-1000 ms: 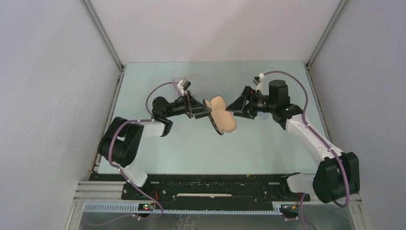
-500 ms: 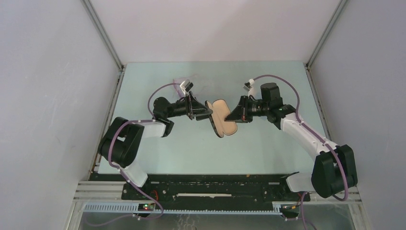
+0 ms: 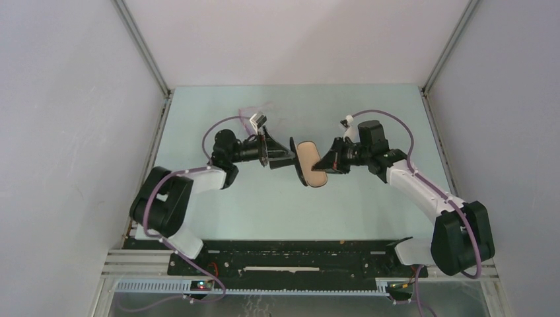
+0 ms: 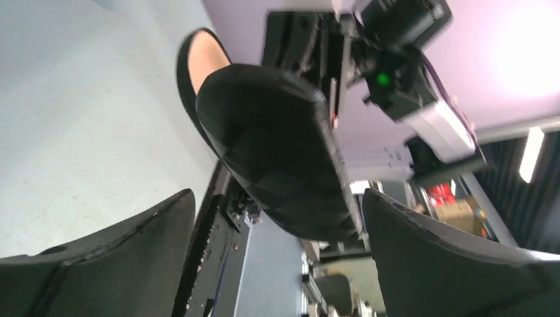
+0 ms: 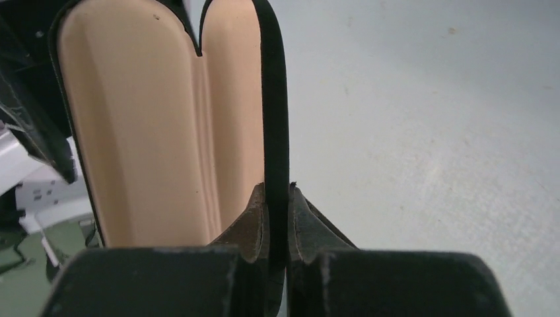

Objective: Organize the sunglasses
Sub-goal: Place the sunglasses case at the center of the board.

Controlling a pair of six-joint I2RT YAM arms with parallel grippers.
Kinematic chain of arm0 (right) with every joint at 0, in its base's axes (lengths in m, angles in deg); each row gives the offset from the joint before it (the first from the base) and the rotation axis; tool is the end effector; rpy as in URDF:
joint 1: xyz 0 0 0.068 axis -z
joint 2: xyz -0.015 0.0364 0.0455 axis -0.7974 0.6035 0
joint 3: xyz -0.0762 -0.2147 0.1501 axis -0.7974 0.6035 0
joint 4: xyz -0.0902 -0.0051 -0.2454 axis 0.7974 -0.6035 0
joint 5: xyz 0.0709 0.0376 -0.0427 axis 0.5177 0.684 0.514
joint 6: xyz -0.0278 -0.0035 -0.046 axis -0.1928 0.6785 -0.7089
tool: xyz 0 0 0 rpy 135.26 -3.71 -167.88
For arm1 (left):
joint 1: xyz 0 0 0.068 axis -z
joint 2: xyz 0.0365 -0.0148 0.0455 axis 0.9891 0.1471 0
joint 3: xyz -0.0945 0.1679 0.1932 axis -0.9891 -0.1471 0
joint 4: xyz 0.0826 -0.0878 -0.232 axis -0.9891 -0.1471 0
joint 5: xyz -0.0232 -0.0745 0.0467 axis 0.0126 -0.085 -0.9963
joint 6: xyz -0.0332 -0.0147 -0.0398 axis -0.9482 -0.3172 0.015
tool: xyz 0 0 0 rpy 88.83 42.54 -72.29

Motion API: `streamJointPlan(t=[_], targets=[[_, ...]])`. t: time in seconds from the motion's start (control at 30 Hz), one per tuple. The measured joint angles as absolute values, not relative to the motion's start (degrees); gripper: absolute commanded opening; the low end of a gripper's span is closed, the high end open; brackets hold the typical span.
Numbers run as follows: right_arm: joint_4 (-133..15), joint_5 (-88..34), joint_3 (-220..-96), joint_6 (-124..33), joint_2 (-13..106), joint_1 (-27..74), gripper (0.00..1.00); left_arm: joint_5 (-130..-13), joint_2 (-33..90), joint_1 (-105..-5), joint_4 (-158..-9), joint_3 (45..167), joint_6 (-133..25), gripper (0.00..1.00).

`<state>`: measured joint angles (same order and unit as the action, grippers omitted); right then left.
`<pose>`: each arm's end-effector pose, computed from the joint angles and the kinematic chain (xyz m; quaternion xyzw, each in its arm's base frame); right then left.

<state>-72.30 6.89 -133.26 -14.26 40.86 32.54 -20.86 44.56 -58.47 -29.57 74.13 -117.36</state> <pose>0.2543 0.1194 0.2576 -0.0216 0.8580 0.4732 0.1984 0.2823 -0.1534 0.2324 0.0705 0.6878 -0.7022 0.1701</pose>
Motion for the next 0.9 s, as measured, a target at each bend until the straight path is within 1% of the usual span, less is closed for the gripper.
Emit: streamJointPlan(t=[0.03, 0.07, 0.17, 0.23, 0.33, 0.47, 0.6, 0.8, 0.9], targets=[[-72.58, 5.6, -132.43, -13.82, 39.92, 32.56, 0.0, -22.17, 42.33, -58.45, -38.31, 75.13, -111.94, 1.0], [-72.8, 4.29, -131.69, -13.37, 38.95, 32.65, 0.0, -24.49, 39.66, -58.45, -50.88, 77.82, -104.16, 1.0], [-73.94, -0.52, -129.88, -12.21, 35.44, 32.98, 0.0, -30.04, 36.23, -58.58, -70.99, 84.81, -90.63, 1.0], [-74.9, -4.52, -129.13, -11.49, 33.21, 33.24, 0.0, -34.28, 33.89, -59.15, -82.16, 88.81, -83.17, 1.0], [-76.38, -10.42, -128.3, -10.2, 30.93, 33.77, 0.0, -40.88, 29.46, -60.26, -94.4, 90.76, -75.85, 1.0], [-77.91, -18.22, -127.49, -6.33, 30.52, 34.09, 0.0, -51.7, 23.16, -60.85, -106.7, 90.78, -70.69, 1.0], [-75.53, -22.42, -124.89, -0.86, 32.0, 32.24, 0.0, -59.65, 17.85, -60.85, -113.41, 90.91, -68.9, 1.0], [-70.83, -28.19, -126.47, 9.06, 43.04, 26.14, 0.0, -67.81, 12.76, -60.85, -118.24, 91.81, -68.51, 1.0], [-71.82, -33.32, -130.42, 14.9, 49.6, 24.91, 0.0, -70.41, 11.36, -60.85, -119.64, 91.83, -68.51, 1.0]])
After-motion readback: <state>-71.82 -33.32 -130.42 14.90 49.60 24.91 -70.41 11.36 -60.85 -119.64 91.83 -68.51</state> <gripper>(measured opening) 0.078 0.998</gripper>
